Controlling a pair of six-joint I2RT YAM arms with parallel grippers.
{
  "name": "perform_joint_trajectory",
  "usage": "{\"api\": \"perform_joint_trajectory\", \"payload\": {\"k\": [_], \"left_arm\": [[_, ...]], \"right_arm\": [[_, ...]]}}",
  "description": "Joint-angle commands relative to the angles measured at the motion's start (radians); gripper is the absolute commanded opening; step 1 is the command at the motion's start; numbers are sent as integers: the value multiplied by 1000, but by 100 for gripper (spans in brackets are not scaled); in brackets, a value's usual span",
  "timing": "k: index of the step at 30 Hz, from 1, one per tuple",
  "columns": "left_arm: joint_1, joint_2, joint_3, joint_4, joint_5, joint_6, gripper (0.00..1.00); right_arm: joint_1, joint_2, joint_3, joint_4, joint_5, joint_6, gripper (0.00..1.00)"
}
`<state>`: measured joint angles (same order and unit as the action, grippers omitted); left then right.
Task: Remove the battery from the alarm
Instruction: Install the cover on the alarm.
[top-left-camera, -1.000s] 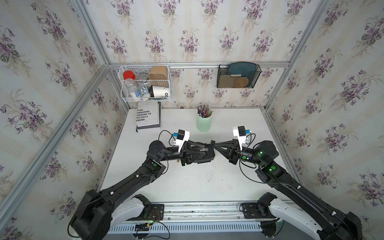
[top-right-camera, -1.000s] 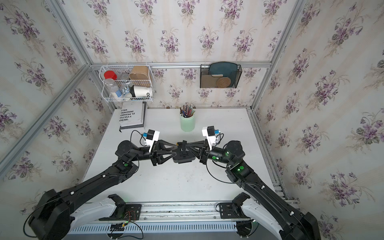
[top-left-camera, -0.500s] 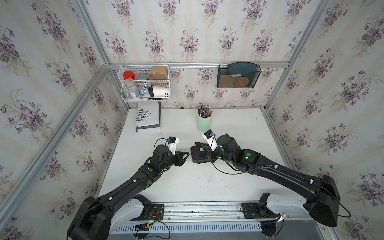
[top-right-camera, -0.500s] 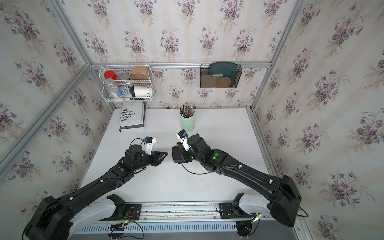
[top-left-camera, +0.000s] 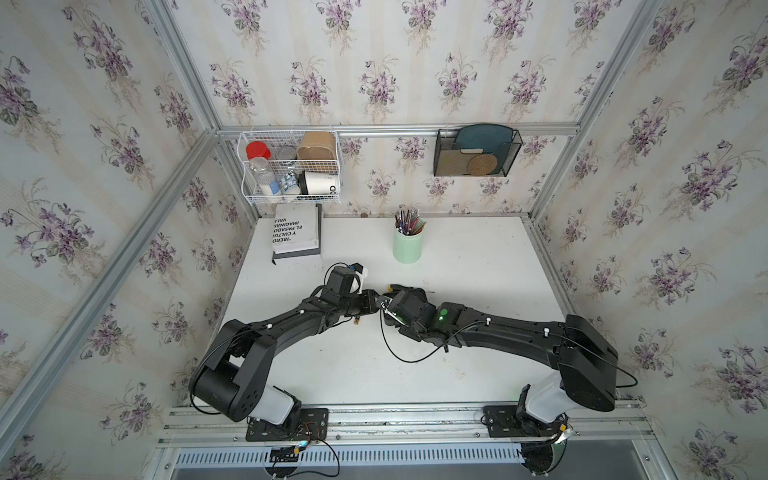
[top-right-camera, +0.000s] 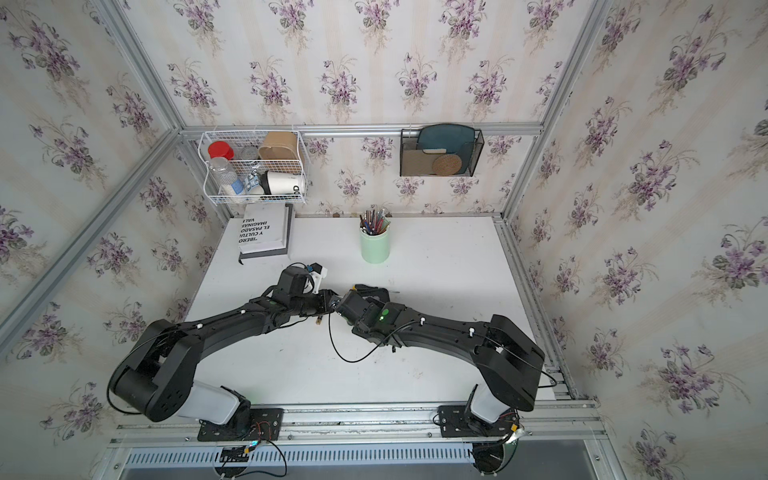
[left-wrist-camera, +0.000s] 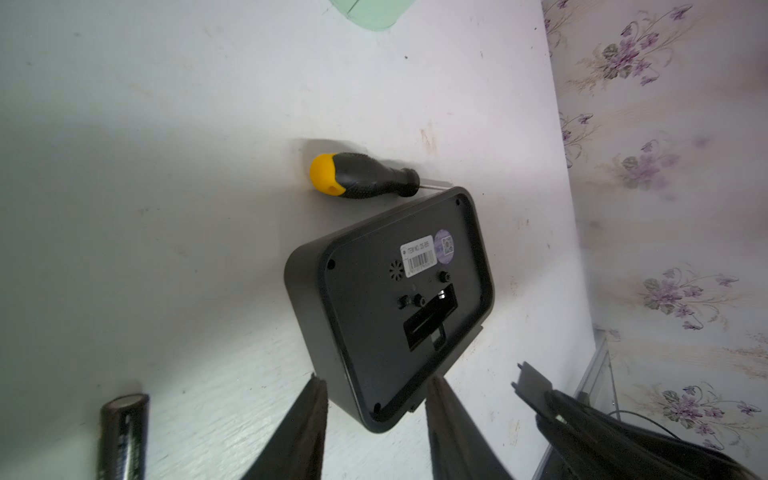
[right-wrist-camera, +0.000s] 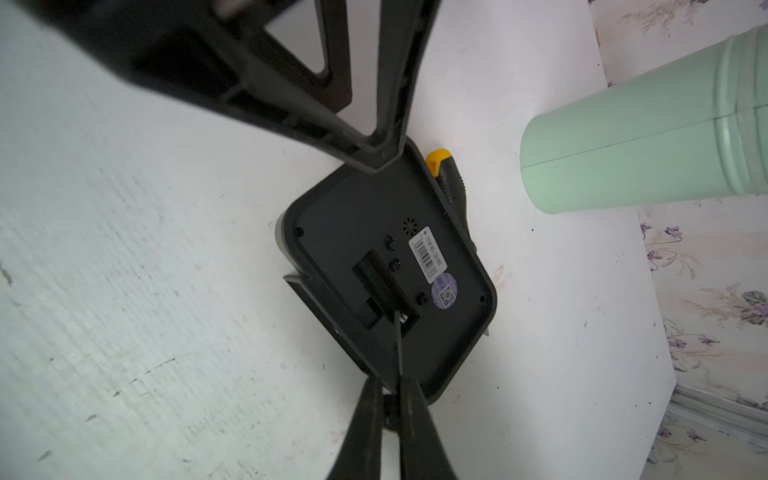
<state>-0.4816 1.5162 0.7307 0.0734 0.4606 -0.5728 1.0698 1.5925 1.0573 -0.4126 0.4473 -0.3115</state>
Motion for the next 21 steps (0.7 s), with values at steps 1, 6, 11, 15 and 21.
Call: {"api": "perform_joint_trajectory", "payload": {"k": [1,6,11,15,21], "left_arm": [[3,40,34,-40,12,59,43],[3,94,64,-34,25,75,43],[5,140,82,-5,39,78,42],[5,159,99,-4,52,83,42],[5,188,125,-39,30,112,40]], "right_arm": [[0,15,3,5,-12,-60,0],[0,40,-11,44,7,-97,0],[-1,56,-28,103,32,-139,0],[-2,72,-49,151,54,-177,0],[-13,75,-65,197,77,-223,0]]}}
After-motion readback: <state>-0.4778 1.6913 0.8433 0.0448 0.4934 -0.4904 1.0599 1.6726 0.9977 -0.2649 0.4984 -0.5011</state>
